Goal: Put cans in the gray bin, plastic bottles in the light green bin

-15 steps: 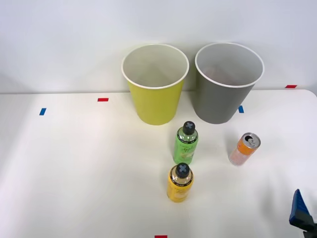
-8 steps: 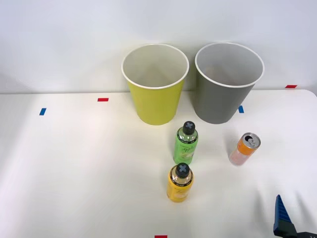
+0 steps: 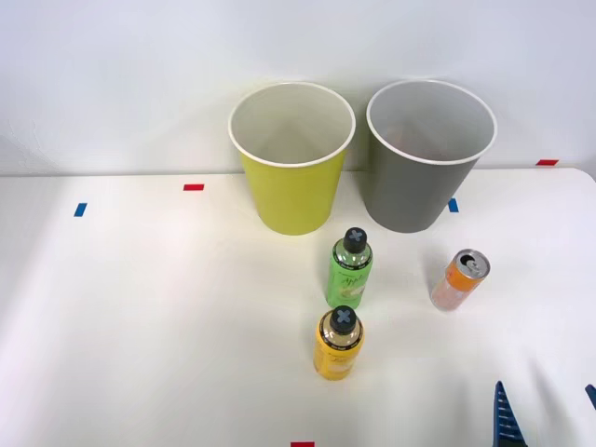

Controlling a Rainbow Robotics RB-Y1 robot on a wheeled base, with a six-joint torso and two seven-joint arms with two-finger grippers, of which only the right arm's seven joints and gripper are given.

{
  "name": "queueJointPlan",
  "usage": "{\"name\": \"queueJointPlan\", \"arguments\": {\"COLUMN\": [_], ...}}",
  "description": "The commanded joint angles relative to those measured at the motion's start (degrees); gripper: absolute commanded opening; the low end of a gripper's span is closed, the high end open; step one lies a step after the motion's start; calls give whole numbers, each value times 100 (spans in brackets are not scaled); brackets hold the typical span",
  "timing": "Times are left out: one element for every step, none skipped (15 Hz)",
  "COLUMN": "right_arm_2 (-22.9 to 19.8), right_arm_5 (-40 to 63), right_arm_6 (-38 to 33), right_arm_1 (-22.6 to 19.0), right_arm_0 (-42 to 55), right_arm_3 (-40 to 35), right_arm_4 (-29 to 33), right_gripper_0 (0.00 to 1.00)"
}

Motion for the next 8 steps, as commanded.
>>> {"name": "queueJointPlan", "arguments": {"right_arm_2": [226,323,367,420,499,596,710,806], "right_arm_5": [-163,-189,-198,-198,-189,-207,-295,-383], "right_arm_6": [633,853,994,1231,1328,1337,1345,1354], "right_arm_1": [-51,-60,-60,-60,-69,-86,-104,-130], "right_arm_0": [187,240,258,284,310,319,319,328], "right_arm_3": [1,1,1,1,36,142,256,317], "right_arm_4": [-387,-581,-686,-774,-800,-791,-783,-791], "right_gripper_0": [100,100,100,100,100,100,100,100]}}
